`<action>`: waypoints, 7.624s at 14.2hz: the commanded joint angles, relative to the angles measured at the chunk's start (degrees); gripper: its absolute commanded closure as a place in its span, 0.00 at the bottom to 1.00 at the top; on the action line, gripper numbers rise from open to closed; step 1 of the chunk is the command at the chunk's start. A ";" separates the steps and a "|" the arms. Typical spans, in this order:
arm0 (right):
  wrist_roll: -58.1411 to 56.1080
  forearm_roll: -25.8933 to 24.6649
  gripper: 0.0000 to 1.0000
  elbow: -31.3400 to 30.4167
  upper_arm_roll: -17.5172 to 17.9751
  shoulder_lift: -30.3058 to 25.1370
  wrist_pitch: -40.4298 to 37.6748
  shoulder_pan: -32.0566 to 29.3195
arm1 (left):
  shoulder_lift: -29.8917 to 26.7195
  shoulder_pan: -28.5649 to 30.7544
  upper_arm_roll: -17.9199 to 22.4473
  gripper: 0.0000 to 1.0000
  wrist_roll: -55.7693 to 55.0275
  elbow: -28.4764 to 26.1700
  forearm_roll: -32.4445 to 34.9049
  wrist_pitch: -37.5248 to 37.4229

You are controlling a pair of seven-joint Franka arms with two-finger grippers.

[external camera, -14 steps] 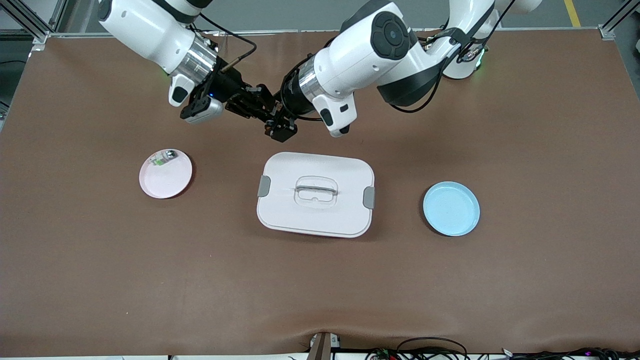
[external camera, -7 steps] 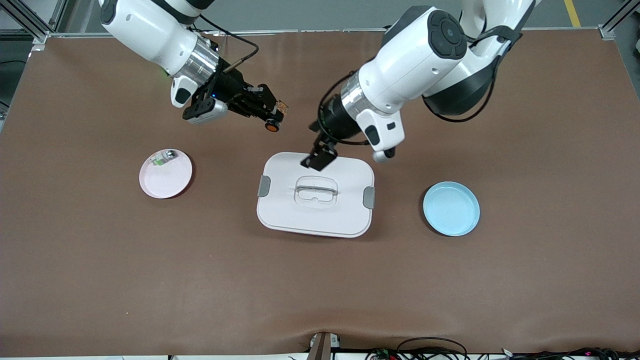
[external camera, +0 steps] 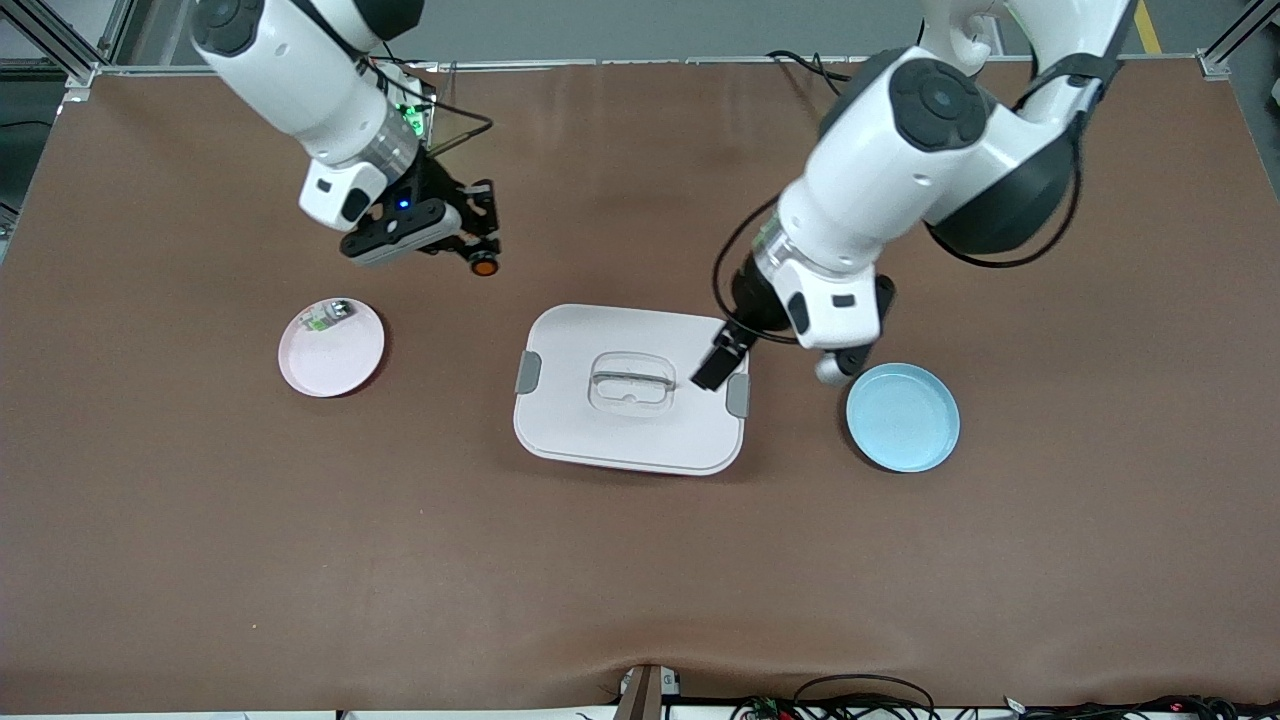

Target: Transfer orange switch to right arm and place

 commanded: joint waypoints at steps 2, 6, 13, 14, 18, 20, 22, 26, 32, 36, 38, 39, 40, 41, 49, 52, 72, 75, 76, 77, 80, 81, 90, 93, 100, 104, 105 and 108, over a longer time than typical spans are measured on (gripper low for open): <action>-26.84 -7.06 1.00 0.27 0.48 -1.46 -5.09 -9.17 | -0.92 3.48 -0.11 0.00 13.66 -0.57 5.86 -5.79; -55.87 -9.52 1.00 -0.17 0.48 -1.29 -7.30 -21.74 | -3.54 8.14 -0.11 0.00 29.48 -0.57 10.96 -15.02; -70.07 -18.85 1.00 -2.01 0.48 1.17 -5.99 -27.83 | -8.47 16.14 -0.28 0.00 48.05 -0.57 11.06 -22.60; -70.86 -18.85 1.00 -3.23 0.57 1.69 -4.33 -28.36 | -10.04 16.07 -0.02 0.00 49.63 -0.66 10.45 -23.04; -75.26 -18.76 1.00 -11.40 0.57 1.70 7.96 -29.33 | -15.93 7.12 12.95 0.00 60.42 -1.62 8.88 -26.72; -76.14 -18.76 1.00 -14.57 0.48 1.79 12.54 -29.51 | -19.18 5.96 18.59 0.00 68.15 -3.20 3.62 -27.26; -77.02 -18.76 1.00 -16.86 0.48 2.22 15.01 -29.42 | -22.52 4.21 24.04 0.00 74.13 -6.09 0.79 -27.26; -77.90 -18.67 1.00 -18.35 0.57 5.65 18.43 -29.42 | -27.18 3.23 27.40 0.00 83.12 -10.75 0.16 -27.35; -78.17 -18.67 1.00 -21.43 0.57 10.39 24.34 -28.98 | -32.37 2.62 27.32 0.00 82.08 -16.90 0.07 -26.56; -78.17 -18.67 1.00 -21.70 0.57 14.17 27.76 -28.54 | -33.26 2.79 26.88 0.00 81.90 -18.67 0.16 -26.56; -78.17 -18.76 1.00 -21.70 0.57 16.28 29.77 -28.27 | -33.00 2.79 26.70 0.00 81.90 -18.59 0.16 -25.34; -78.17 -18.67 1.00 -21.70 0.66 16.99 30.83 -28.27 | -32.91 2.79 26.70 0.00 81.90 -18.68 0.16 -24.80; -78.17 -18.76 1.00 -21.61 0.66 17.78 31.71 -28.27 | -32.82 2.71 26.70 0.00 81.90 -18.68 0.16 -24.71; -78.25 -18.76 1.00 -21.61 0.66 18.39 32.59 -28.19 | -32.65 2.62 26.70 0.00 81.90 -18.76 0.16 -24.71; -79.40 -18.76 1.00 -21.61 0.74 23.40 38.57 -27.75 | -33.87 2.88 25.03 0.00 81.81 -21.57 -0.28 -23.74; -79.31 -18.76 0.96 -21.61 0.74 23.58 38.58 -27.92 | -33.96 2.97 25.03 0.00 81.81 -21.84 -0.28 -23.74; -10.38 -18.67 0.00 -21.44 0.57 19.54 39.54 -30.90 | -33.88 2.97 25.03 0.00 81.81 -21.49 -0.80 -23.13; -2.06 -18.67 0.00 -21.09 0.57 18.84 38.93 -31.26 | -33.61 2.71 25.03 0.00 81.81 -21.58 -0.72 -22.95; -1.97 -18.67 0.00 -21.00 0.57 18.23 38.84 -31.44 | -33.52 2.71 25.03 0.00 81.81 -21.49 -0.72 -22.87; -2.05 -18.67 0.00 -20.82 0.48 18.14 38.84 -31.44 | -33.52 2.71 25.03 0.00 81.81 -21.49 -0.80 -22.86; -2.23 -18.67 0.00 -18.02 0.48 17.09 32.29 -31.44 | -33.70 2.71 25.03 0.00 81.81 -21.40 -0.80 -22.95; -2.14 -18.76 0.00 -16.62 0.39 16.47 28.42 -31.44 | -33.79 2.71 25.03 0.00 81.81 -21.40 -0.80 -23.04; -1.79 -18.32 0.00 -4.41 0.48 15.50 13.02 -32.32 | -33.96 2.88 24.77 0.00 81.90 -21.31 -0.80 -23.39; -1.88 -17.71 0.00 2.36 0.57 15.76 4.33 -32.23 | -33.79 2.71 24.77 0.00 81.81 -21.31 -0.80 -23.13; -1.79 -14.55 0.00 17.04 0.74 15.06 -15.80 -32.14 | -33.88 2.71 24.68 0.00 81.81 -21.31 -0.80 -23.13; -0.66 -12.79 0.00 23.03 0.48 14.01 -23.20 -32.32 | -34.05 2.71 24.50 0.00 81.81 -21.40 -0.98 -23.39; 1.44 -11.65 0.00 23.65 0.39 13.83 -24.43 -32.32 | -33.96 2.71 24.50 0.00 81.81 -21.40 -0.98 -23.39; 3.22 -10.85 0.00 24.18 0.48 10.42 -26.02 -32.32 | -33.96 2.79 24.50 0.00 81.90 -21.40 -1.07 -23.48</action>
